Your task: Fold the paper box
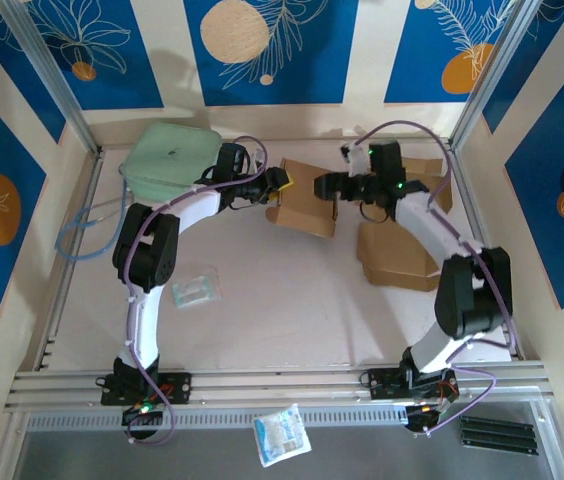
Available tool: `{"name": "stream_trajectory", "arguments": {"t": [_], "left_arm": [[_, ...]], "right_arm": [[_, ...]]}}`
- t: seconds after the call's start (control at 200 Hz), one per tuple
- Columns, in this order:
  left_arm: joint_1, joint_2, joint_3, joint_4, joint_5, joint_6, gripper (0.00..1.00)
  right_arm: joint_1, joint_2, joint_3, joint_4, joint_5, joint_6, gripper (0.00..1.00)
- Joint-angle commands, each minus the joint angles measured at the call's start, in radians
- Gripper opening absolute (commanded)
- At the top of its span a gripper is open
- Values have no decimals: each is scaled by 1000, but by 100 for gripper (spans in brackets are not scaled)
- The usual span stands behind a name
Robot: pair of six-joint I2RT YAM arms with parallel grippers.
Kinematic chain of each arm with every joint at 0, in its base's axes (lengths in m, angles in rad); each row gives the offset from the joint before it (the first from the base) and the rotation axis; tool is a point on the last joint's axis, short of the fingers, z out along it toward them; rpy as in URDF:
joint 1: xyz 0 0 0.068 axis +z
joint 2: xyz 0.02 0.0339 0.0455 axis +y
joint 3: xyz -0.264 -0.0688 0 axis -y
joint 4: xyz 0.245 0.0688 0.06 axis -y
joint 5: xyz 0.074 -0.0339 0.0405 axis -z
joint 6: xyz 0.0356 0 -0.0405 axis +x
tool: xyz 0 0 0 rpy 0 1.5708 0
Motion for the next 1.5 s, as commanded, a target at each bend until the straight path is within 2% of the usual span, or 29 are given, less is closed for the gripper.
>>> {"name": "stream_trajectory", "arguments": {"t": [0.0,0.075,0.1,0.135,0.225,0.335,0.5,0.74,0.795,0.98,1.03,1.166,1.361,1.496], "left_arm": [[-5,-68,-4,-30,-8,10,47],[-4,-75,1,-46,-10,16,47],[-4,-76,3,-49,-9,16,47],[-2,-79,6,-55,-11,17,48],[1,-84,7,-62,-16,20,48],[5,-91,-1,-63,-19,20,47],[8,-99,-13,-61,-12,17,48],[15,-118,-21,-70,-8,13,48],[15,-121,-22,-69,-8,12,48],[16,-134,-27,-43,1,-11,52],[15,-142,-27,-40,1,-15,54],[16,-161,-27,-40,1,-13,60],[16,-226,-50,-55,-25,16,78],[23,-339,-103,-114,-105,92,89]], "right_arm": [[128,-72,-183,296,202,-483,89],[220,-79,-343,540,247,-835,96],[248,-68,-375,605,268,-919,100],[274,-41,-398,666,302,-1007,99],[308,42,-366,709,408,-1090,99],[313,141,-339,872,527,-1166,99],[307,286,-290,1091,623,-1310,99],[299,342,-258,1111,605,-1312,98],[299,344,-261,1122,604,-1315,93],[296,302,-278,1049,577,-1269,63],[296,291,-283,1028,572,-1255,59],[295,268,-293,1000,563,-1241,53],[283,208,-298,922,549,-1184,48],[267,125,-287,750,514,-1130,47]]}}
